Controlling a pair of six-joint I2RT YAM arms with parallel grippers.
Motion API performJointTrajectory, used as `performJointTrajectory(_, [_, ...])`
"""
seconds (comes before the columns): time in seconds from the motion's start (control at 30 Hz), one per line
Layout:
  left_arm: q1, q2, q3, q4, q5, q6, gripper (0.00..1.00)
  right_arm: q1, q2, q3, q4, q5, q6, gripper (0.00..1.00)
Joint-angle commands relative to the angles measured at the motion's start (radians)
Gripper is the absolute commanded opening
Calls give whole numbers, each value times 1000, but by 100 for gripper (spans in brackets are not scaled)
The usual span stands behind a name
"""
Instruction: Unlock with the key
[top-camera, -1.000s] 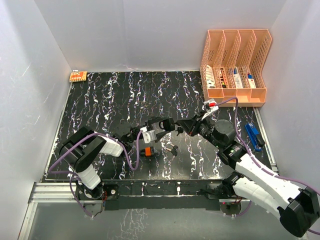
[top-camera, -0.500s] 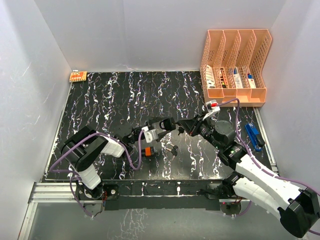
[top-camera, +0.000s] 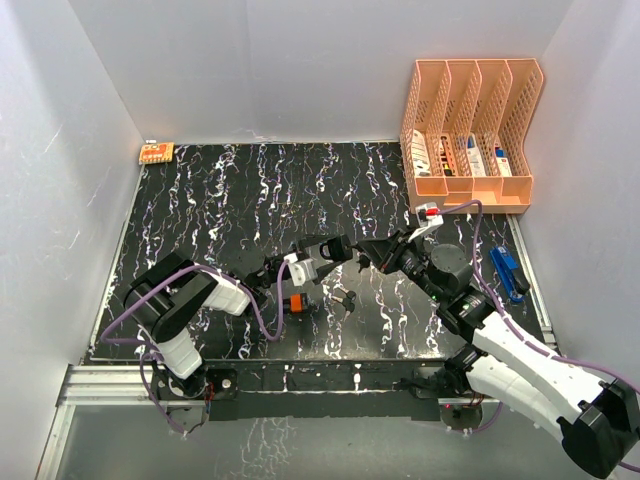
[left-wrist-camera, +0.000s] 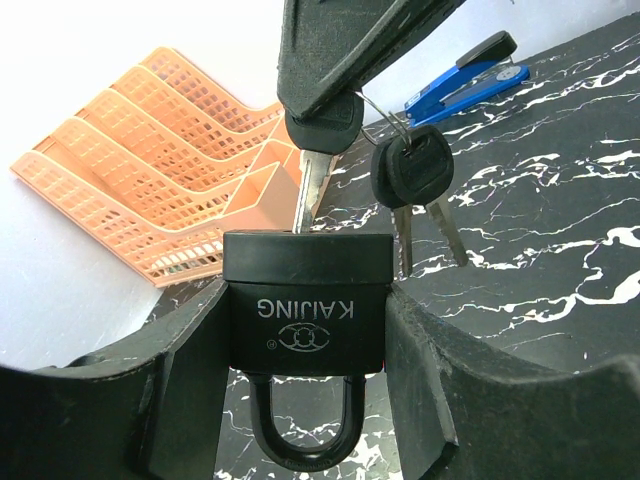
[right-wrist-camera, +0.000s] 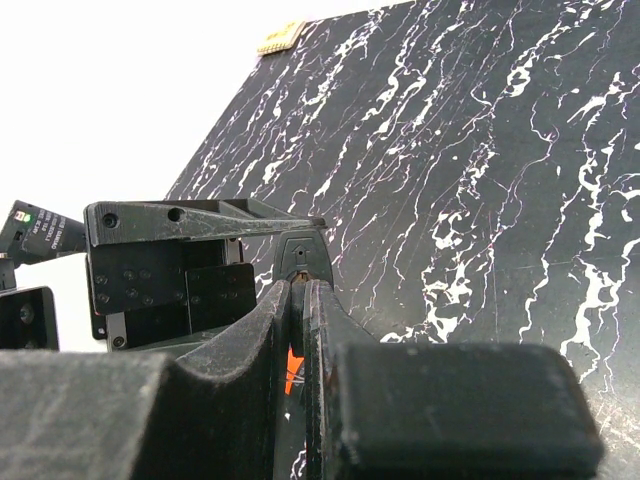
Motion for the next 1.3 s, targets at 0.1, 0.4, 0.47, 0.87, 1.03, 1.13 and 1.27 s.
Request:
performJointTrajectory(0.1, [23,-3,1,203,-84,4,0,-10,-31,15,86,89,-11,0])
performJointTrajectory(0.4, [25,-2,-8,205,-120,3,0,-10,-38,32,68,104,-22,0])
performJointTrajectory(0.47, [25,-8,-9,205,-114,2,0,-11,-46,35,55,112,-28,0])
performJointTrajectory(0.87, [26,-33,-15,205,-98,-12,0,-10,-79,26,36,138,-44,0])
performJointTrajectory(1.03, [26,-35,-20,205,-103,-12,0,-10,-95,27,33,139,-45,0])
performJointTrajectory(1.13, [26,-35,-22,204,-110,-9,0,-10,-104,25,32,139,-44,0])
performJointTrajectory(1.27, [26,-33,-25,205,-115,-7,0,-10,-107,23,30,142,-44,0])
